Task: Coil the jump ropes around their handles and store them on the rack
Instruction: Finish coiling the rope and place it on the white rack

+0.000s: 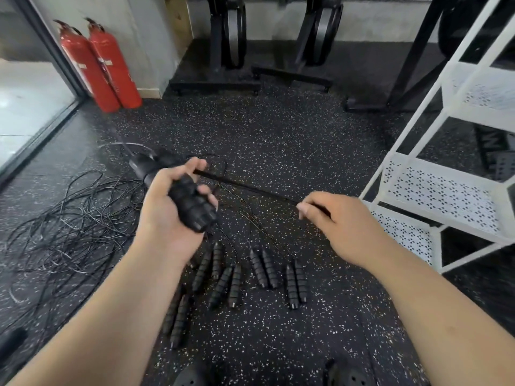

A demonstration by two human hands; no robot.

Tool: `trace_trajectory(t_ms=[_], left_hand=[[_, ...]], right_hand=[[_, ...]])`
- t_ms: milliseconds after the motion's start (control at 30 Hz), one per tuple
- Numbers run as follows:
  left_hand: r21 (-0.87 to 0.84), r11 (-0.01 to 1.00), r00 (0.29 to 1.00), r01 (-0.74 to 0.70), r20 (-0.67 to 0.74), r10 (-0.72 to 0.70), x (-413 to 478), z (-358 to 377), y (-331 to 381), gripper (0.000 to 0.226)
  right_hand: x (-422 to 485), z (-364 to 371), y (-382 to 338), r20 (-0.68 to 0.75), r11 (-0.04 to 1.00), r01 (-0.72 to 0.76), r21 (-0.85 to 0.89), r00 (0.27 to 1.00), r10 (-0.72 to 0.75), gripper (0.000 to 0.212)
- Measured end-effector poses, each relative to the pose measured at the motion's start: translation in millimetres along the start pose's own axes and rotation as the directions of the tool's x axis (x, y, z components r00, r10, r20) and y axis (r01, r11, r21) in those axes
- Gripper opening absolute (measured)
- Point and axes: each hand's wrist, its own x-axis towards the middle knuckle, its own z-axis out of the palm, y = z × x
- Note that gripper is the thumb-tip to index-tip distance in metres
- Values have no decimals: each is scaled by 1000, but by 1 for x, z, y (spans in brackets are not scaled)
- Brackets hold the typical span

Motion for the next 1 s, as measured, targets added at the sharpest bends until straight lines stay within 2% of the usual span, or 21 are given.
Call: trace_trajectory(t_ms=[100,200,267,333,433,533,600,700,800,900,1000], left_hand=[[68,994,996,84,22,-86,-9,3,-15,62],[256,943,951,211,168,-259,-33,15,-56,54],[289,925,927,247,206,-312,-43,21,-71,48],[261,935,943,241,167,-289,-39,23,-66,47],[124,984,988,130,68,-139,-20,15,-35,51],[14,998,998,61,14,-61,-9,4,-15,50],[32,994,993,109,41,-110,-14,4,-23,50],[220,950,948,223,176,-264,-31,12,-51,55],[313,921,919,231,240,-312,-41,19,-65,52],[205,969,966,140,187,-179,-25,15,-42,58],[22,1000,1000,9,24,-9,-1,-4,0,66]], right_hand=[[0,7,-7,-32,998,27,52,999,-25,27],[0,20,-15,-14,998,62,33,998,-62,21],[1,25,-17,15,997,81,12,997,-81,15],[2,24,-16,47,998,67,-6,997,-66,20],[1,15,-11,86,1000,24,-5,996,-24,26],[0,9,-5,63,1000,14,11,998,-15,24],[-1,12,-6,35,999,17,44,999,-18,24],[1,22,-13,21,997,46,56,999,-48,20],[5,28,-17,31,997,57,50,998,-59,18],[5,19,-13,87,1000,4,27,996,-6,24],[1,3,-4,134,995,-45,-92,989,57,27]])
